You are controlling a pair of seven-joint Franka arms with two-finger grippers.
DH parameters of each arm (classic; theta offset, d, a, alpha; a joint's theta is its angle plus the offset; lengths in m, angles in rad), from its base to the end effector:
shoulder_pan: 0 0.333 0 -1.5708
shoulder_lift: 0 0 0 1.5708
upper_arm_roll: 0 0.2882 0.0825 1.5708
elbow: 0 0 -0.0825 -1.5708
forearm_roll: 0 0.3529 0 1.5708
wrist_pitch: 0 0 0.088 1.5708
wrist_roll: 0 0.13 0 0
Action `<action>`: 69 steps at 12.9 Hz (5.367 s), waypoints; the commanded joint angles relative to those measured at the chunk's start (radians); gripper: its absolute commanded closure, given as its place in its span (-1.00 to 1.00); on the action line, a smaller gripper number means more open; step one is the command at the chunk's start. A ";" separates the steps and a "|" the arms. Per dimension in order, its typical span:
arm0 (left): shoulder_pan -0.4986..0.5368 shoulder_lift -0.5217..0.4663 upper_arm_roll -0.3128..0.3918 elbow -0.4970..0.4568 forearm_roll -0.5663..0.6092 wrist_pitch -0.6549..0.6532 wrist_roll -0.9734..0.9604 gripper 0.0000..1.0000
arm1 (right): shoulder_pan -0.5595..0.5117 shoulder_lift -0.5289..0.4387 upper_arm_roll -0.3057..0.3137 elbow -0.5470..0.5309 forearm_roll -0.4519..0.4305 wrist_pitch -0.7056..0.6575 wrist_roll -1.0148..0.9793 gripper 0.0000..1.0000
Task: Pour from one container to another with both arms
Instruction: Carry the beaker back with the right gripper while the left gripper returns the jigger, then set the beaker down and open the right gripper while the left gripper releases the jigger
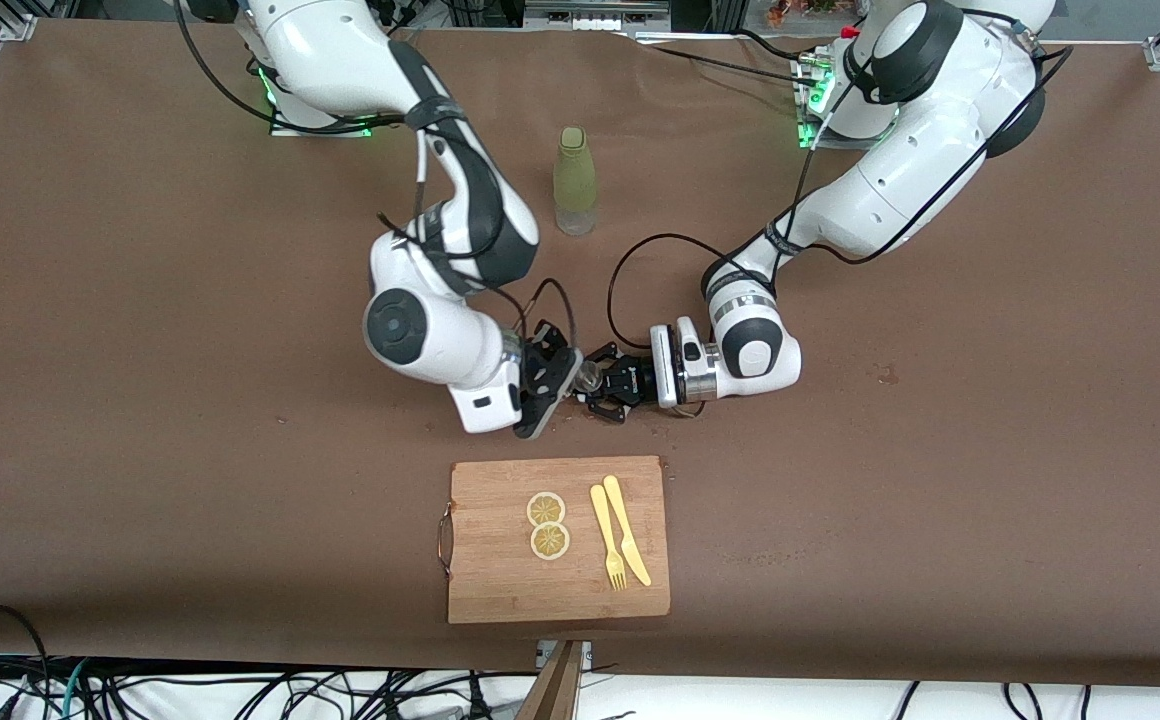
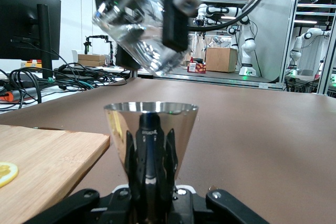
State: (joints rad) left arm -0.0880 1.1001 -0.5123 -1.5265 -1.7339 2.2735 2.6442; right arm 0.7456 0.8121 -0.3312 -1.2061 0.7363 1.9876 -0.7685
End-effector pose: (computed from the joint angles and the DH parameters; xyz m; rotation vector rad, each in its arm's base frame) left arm 0.5466 -0.3712 0.0804 1.4185 -1.1491 1.2052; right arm 0.5994 0.3913 0.2876 -2.3908 -1.2801 -0.1207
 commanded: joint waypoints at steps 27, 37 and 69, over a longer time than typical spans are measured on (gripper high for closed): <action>0.478 -0.257 0.505 -0.190 0.422 -0.772 -0.178 1.00 | -0.770 -0.104 0.050 -0.500 0.357 -0.421 -1.644 0.28; 0.517 -0.192 0.572 -0.190 0.453 -0.832 -0.135 1.00 | -0.812 -0.013 0.049 -0.483 0.359 -0.348 -1.712 0.28; 0.517 -0.183 0.607 -0.195 0.499 -0.825 0.026 -1.00 | -0.816 -0.152 -0.091 -0.440 0.025 -0.348 -1.472 -0.99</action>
State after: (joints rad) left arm 0.4239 0.9469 0.0836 -1.7199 -1.2646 1.4610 2.6564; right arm -0.0702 0.7521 -0.4293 -1.6226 0.8548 1.6446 -2.3567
